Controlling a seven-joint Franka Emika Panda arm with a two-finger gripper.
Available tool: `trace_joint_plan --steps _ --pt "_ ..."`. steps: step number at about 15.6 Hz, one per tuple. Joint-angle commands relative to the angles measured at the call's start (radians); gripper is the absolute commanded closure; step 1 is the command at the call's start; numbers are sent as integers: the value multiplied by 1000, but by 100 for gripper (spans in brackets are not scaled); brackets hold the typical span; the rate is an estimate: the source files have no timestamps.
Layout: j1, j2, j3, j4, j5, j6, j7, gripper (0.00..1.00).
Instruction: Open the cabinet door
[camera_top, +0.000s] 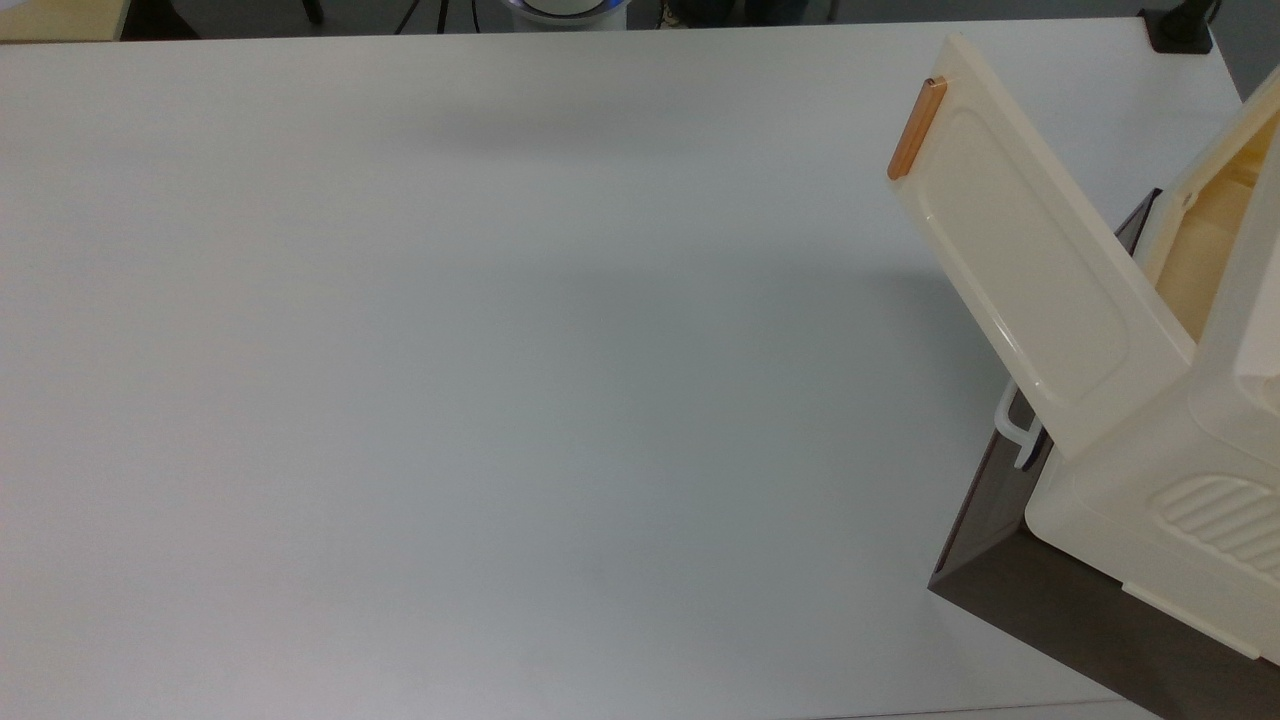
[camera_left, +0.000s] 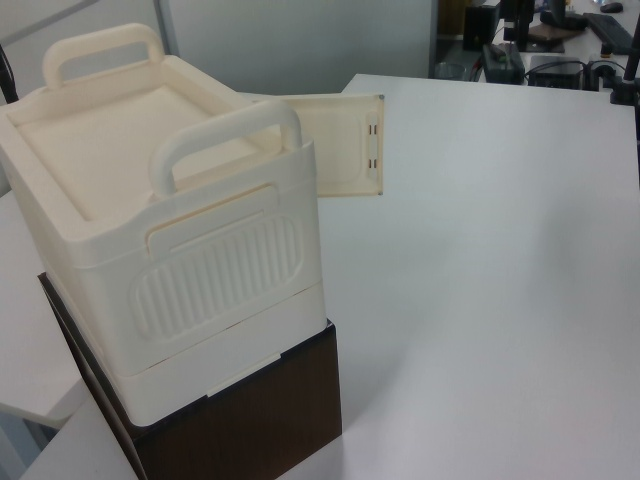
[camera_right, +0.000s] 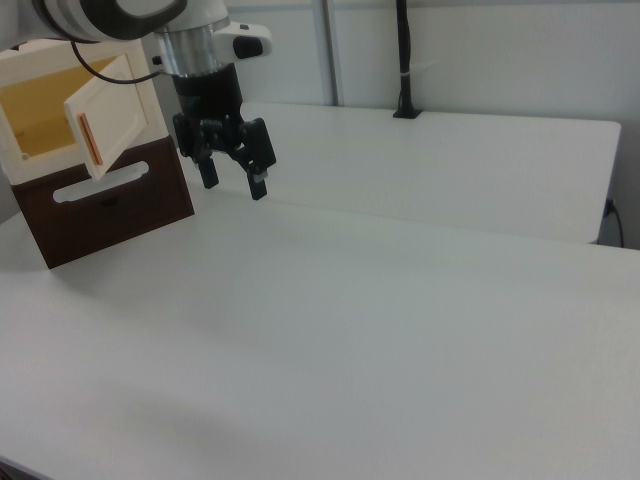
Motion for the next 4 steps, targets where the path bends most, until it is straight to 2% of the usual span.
trace_joint_plan --steps 1,4 --pt "-13 0 -24 10 55 -7 -36 0" --pt "-16 12 -26 25 55 -7 -37 0"
